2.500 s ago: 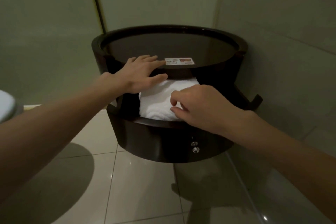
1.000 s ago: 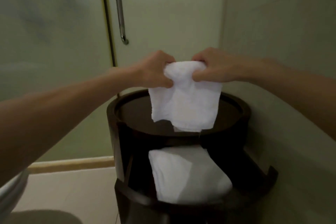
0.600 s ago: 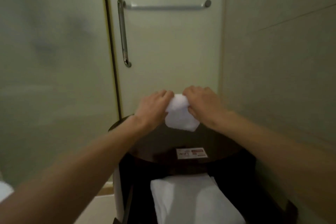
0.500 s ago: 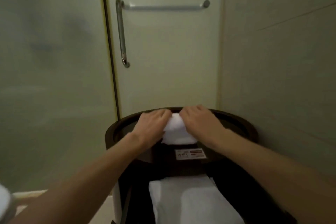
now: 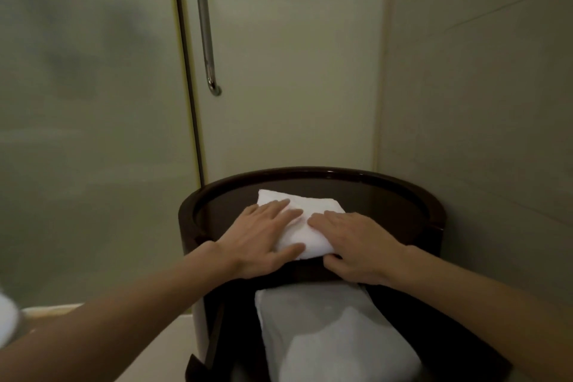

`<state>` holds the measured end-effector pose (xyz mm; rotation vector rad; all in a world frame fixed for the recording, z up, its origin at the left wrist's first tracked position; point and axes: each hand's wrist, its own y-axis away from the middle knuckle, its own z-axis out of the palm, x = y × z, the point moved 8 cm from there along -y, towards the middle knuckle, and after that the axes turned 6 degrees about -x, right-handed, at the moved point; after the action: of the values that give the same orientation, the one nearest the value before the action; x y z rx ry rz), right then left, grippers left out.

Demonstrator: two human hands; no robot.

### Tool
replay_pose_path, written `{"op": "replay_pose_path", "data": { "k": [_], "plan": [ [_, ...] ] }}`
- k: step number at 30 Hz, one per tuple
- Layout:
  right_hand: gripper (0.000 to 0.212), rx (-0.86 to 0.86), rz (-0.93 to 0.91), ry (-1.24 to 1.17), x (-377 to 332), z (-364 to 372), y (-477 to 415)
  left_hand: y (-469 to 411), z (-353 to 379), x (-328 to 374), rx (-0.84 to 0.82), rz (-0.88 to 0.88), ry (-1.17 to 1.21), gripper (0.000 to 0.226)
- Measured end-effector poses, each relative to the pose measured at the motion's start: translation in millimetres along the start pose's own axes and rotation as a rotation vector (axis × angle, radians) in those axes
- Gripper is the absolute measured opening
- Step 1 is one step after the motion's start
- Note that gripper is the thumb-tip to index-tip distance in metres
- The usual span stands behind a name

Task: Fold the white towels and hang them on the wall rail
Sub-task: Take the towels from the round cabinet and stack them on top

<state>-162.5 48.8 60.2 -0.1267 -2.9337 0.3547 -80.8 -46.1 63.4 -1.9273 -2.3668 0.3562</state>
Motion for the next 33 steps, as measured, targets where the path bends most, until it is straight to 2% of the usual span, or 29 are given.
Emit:
{"op": "replay_pose_path", "data": {
  "k": [2,3,5,10,12,18,21,23,27,30,33],
  "plan": [
    [0.073,-0.077,0.005,0.056,5,7,-4,-9,11,-6,-0.123,-0.087,0.013,0.077],
    [0.072,-0.106,0.013,0.086,9,10,-6,-13,15,-7,-0.154,-0.104,0.007,0.075],
    [0.068,-0.141,0.038,0.087,15,16,-11,-19,19,-7,-0.181,-0.113,-0.007,0.071],
    [0.073,-0.208,0.086,-0.071,17,25,-10,-21,23,-8,-0.219,-0.118,0.025,0.069],
    [0.077,-0.213,0.091,-0.096,17,25,-9,-20,24,-7,-0.221,-0.113,0.025,0.069],
    [0.066,-0.218,0.064,-0.039,12,19,-5,-20,21,-5,-0.228,-0.108,-0.018,0.070],
    [0.065,-0.097,-0.006,0.034,2,4,2,-17,15,0,-0.199,-0.095,-0.074,0.070],
    [0.056,-0.010,-0.106,0.040,-14,-11,10,-12,8,7,-0.149,-0.053,-0.093,0.069],
    [0.018,0.088,-0.355,0.013,-54,-30,28,5,-19,34,0.050,0.142,-0.056,0.062],
    [0.015,0.100,-0.419,0.027,-63,-33,41,25,-32,60,0.152,0.305,0.020,0.035],
    [0.020,0.003,-0.395,0.035,-60,-24,50,37,-16,74,0.029,0.362,0.082,0.025]
  ]
}}
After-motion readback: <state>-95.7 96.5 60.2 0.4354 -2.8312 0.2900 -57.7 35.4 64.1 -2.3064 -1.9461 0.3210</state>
